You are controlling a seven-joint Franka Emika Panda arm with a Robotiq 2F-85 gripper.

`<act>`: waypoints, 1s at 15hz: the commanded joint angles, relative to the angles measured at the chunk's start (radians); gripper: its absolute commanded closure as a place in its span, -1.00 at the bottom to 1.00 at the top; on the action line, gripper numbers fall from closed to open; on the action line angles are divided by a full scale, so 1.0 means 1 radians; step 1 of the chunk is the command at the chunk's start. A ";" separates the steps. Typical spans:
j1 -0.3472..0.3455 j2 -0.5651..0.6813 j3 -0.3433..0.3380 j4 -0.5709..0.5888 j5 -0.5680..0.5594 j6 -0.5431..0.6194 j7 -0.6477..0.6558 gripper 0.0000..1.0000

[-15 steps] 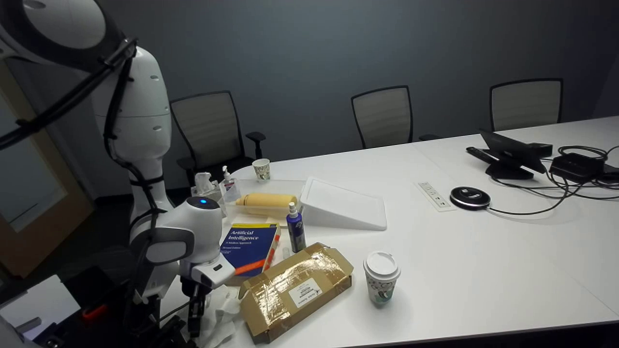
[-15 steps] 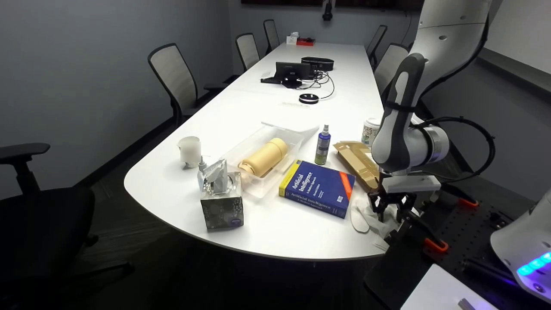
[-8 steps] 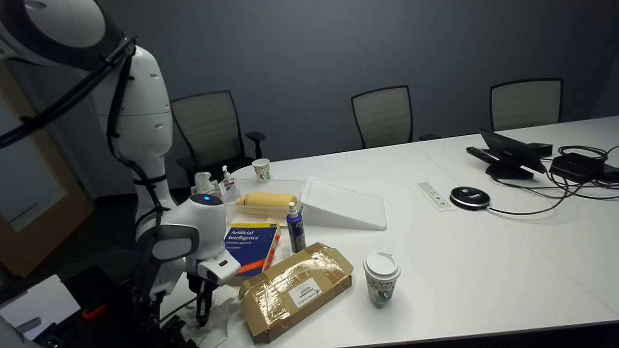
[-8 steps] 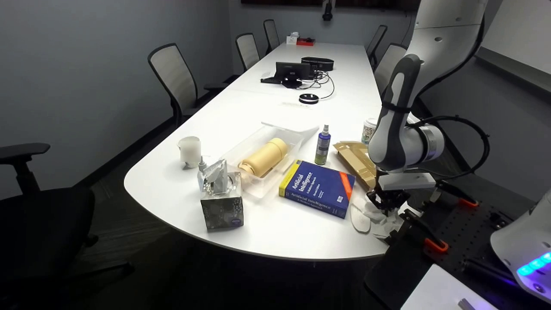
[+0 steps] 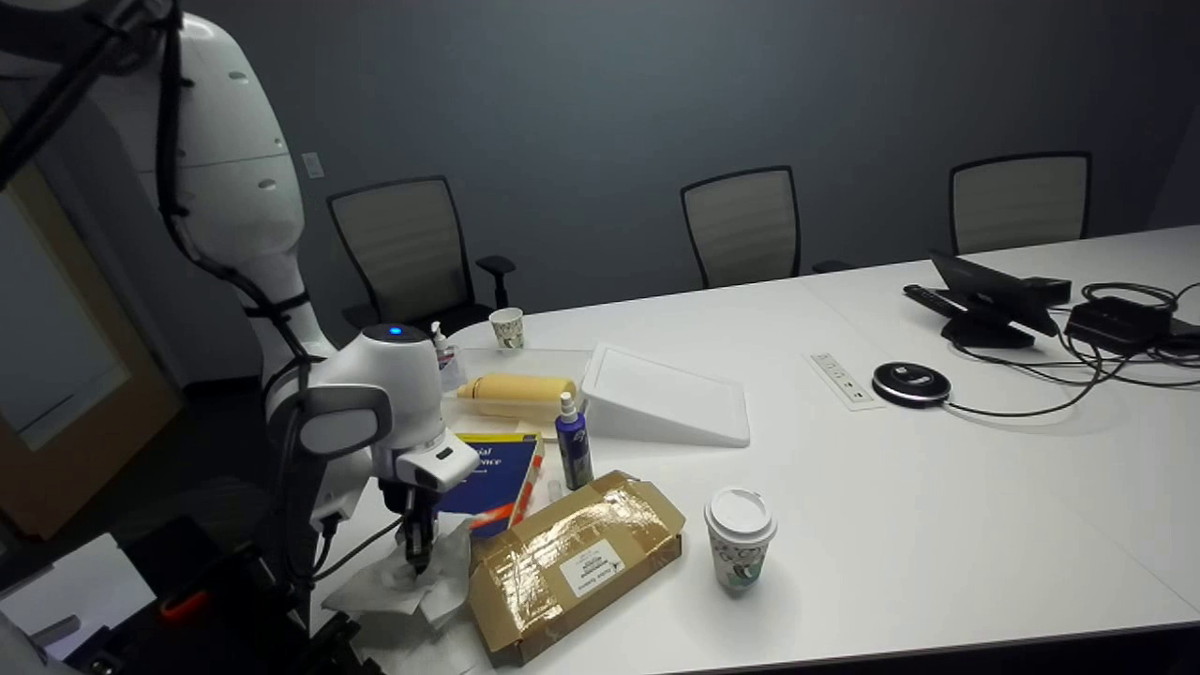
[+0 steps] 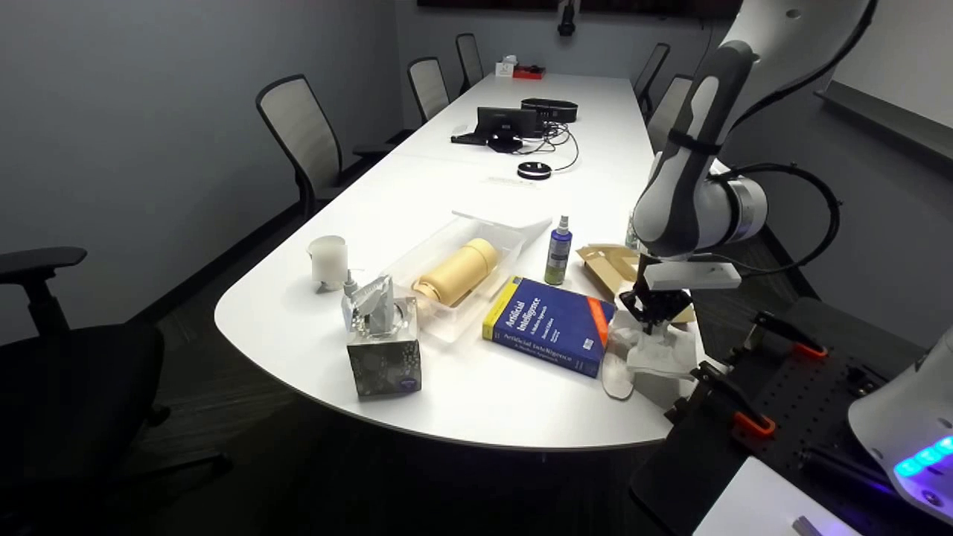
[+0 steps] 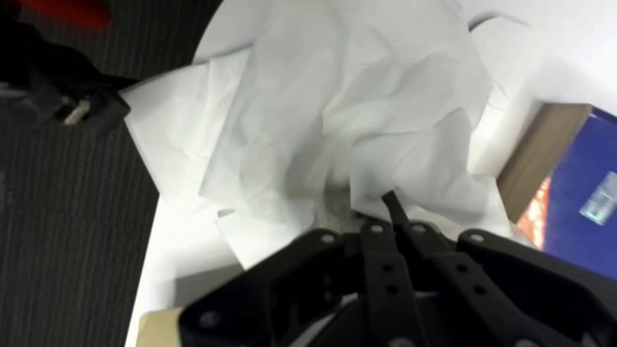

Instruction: Pick up the wipe and clean the top of the book

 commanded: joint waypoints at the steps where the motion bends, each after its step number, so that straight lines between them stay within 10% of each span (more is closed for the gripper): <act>1: 0.031 -0.214 -0.022 -0.079 -0.032 -0.068 0.017 0.99; 6: 0.063 -0.256 0.010 0.002 -0.091 -0.045 0.011 0.99; 15: 0.094 0.044 0.070 0.246 -0.150 -0.063 -0.020 0.99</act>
